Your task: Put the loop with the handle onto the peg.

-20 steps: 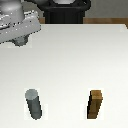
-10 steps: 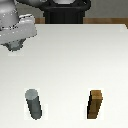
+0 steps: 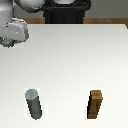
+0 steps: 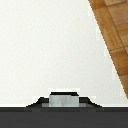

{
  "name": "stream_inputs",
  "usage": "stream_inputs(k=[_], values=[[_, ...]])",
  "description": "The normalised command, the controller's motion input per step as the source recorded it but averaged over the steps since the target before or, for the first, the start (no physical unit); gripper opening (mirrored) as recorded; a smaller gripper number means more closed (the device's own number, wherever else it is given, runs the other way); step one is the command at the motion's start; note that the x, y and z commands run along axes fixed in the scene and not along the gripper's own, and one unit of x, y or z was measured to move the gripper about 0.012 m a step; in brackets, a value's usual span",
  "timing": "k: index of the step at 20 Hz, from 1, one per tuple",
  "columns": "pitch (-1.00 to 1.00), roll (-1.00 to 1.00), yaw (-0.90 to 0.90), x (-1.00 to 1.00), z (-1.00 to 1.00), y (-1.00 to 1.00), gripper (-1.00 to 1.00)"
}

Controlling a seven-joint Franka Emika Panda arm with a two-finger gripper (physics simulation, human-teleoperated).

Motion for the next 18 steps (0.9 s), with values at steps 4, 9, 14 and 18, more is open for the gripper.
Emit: stream_inputs(k=[4,9,14,18], values=[[0.0,0.0,-0.92,0.0,0.0,0.0,-1.0],[0.0,0.0,-0.94,0.0,0.0,0.0,-1.0],[0.0,0.0,-0.15,0.4,0.0,0.0,-1.0],[0.0,0.0,0.0,1.0,0.0,0.0,-1.0]])
